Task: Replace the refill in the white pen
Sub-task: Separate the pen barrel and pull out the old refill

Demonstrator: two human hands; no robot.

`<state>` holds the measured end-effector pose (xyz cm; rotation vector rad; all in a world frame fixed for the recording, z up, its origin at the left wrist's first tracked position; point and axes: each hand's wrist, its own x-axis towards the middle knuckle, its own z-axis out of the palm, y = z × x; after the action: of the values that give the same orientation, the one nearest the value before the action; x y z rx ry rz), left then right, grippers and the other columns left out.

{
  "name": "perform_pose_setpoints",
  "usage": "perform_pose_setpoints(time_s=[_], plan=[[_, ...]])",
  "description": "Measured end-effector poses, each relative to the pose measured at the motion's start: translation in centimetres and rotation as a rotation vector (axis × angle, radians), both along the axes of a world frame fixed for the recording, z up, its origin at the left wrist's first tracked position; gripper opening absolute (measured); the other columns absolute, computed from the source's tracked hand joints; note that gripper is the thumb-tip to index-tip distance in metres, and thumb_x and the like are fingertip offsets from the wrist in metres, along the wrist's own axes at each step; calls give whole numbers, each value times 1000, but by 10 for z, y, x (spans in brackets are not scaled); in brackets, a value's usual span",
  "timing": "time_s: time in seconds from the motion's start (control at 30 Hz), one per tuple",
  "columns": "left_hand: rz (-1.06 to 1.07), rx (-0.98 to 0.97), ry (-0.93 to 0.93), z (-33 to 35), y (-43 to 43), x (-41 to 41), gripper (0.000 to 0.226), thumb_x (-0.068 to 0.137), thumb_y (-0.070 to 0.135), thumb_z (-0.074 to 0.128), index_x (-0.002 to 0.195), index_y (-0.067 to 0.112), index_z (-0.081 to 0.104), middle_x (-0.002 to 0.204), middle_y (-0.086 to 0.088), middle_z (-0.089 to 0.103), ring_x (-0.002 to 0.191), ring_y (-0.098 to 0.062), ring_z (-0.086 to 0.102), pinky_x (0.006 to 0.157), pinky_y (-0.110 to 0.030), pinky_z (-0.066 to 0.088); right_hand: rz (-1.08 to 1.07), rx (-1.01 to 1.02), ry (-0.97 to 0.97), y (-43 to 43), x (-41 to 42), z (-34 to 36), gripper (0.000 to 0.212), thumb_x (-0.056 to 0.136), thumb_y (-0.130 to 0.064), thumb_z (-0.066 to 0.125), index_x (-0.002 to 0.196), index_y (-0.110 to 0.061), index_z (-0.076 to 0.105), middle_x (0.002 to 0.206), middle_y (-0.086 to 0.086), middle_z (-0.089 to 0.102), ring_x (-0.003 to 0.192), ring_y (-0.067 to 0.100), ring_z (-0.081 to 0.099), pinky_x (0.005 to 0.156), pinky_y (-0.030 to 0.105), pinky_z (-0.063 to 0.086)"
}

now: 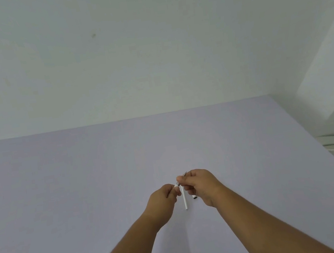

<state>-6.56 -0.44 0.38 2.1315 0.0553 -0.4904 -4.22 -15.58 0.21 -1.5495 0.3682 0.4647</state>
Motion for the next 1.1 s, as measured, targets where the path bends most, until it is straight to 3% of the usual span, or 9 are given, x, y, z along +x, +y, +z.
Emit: perform_pose_setpoints(time_s=[0.1,0.23,0.4,0.53,0.7,0.77,0.83,1.0,1.1], plan=[[7,9,-6,2,0,2,27,101,34,38,93,22,61,79,7,53,69,-6,47,61,-18,38,-2,135,-36,-2,1,4,9,86,-5,64,85,-12,70,87,7,67,79,16,61,71,23,50],[0,5,-17,2,0,3,27,101,33,38,93,21,60,78,7,54,69,-6,47,62,-19,39,-14,60,15,1,1,4,17,80,-27,74,76,-11,68,71,1,63,67,14,54,72,28,48],[3,25,-25,3,-1,3,28,101,33,38,93,21,61,78,6,54,67,-6,47,61,-19,39,-20,133,-49,-1,1,4,8,87,-7,64,86,-12,70,88,7,67,80,16,60,73,24,50],[-7,36,-35,4,0,2,28,101,34,37,94,21,61,77,7,53,68,-8,47,63,-19,40,-23,14,-15,2,0,5,21,82,-32,71,76,-12,68,72,1,61,69,15,52,73,29,48],[0,49,-36,4,1,0,29,101,34,37,94,20,61,76,7,52,67,-8,46,62,-19,39,-26,108,-78,2,-1,7,11,87,-5,63,90,-13,70,86,5,67,81,17,60,74,24,51],[1,44,-38,4,2,-1,29,101,34,37,94,20,61,76,7,52,67,-8,46,62,-19,39,-24,94,-57,4,-2,8,5,86,-16,66,89,-14,69,85,3,67,80,16,60,77,27,52],[-3,37,-39,4,2,-2,29,101,34,37,94,20,61,77,6,53,67,-9,47,63,-20,39,-26,-19,-34,6,-2,7,20,83,-33,70,80,-14,67,76,0,64,71,15,56,75,29,52],[9,34,-32,5,3,-5,28,101,33,38,94,19,61,76,7,52,66,-8,46,61,-18,38,-30,74,-87,6,-3,6,12,87,-4,61,95,-11,68,85,4,67,78,15,61,70,21,50],[17,27,-32,5,4,-6,29,101,34,38,94,19,61,76,7,52,66,-7,47,61,-18,39,-44,86,-47,8,-3,9,15,86,-14,66,100,-10,68,87,4,68,80,16,61,72,23,51]])
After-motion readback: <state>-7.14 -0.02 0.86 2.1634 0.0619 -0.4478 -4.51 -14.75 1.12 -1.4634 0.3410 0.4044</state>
